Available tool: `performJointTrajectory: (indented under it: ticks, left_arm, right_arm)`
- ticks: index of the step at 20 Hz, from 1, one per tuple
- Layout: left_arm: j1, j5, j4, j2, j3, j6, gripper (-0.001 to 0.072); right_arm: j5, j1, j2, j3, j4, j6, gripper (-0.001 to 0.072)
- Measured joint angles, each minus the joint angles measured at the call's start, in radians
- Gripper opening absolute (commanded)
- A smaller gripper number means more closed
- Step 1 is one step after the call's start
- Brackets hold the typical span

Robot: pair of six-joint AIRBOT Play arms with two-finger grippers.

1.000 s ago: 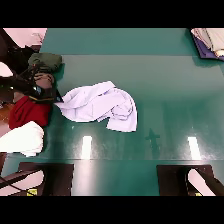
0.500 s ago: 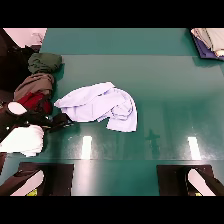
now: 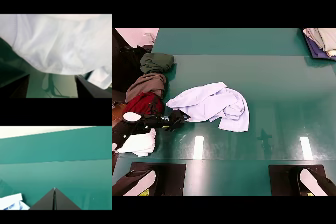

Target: Fold the shirts.

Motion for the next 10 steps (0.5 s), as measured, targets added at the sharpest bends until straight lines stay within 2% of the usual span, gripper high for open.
performJointTrajectory:
  ticks: [5, 6, 7, 8, 9, 10]
  left_arm:
    - [-0.137, 0.179, -0.06, -0.001, -0.005, -0.009, 0.0638]
    - [-0.159, 0.214, -0.066, -0.001, -0.005, -0.024, 0.0576]
    - [-0.175, 0.244, -0.071, -0.001, -0.005, -0.038, 0.031]
    - [-0.187, 0.264, -0.074, -0.001, -0.003, -0.045, 0.0073]
    - [-0.196, 0.276, -0.077, -0.001, 0.001, -0.05, 0.0025]
    - [-0.203, 0.284, -0.077, 0.0, 0.012, -0.053, 0.0025]
  right_arm:
    - [0.003, 0.0, 0.0, 0.0, 0.0, 0.0, 0.0014]
    - [0.01, 0.0, 0.0, 0.0, 0.0, 0.0, 0.0014]
    - [0.018, 0.0, 0.0, 0.0, 0.0, 0.0, 0.0014]
    - [0.034, 0.0, 0.0, -0.003, 0.001, 0.0, 0.0014]
    - [0.052, 0.0, 0.002, -0.011, 0.002, 0.0, 0.0014]
    - [0.073, 0.004, 0.006, -0.034, 0.002, 0.002, 0.0014]
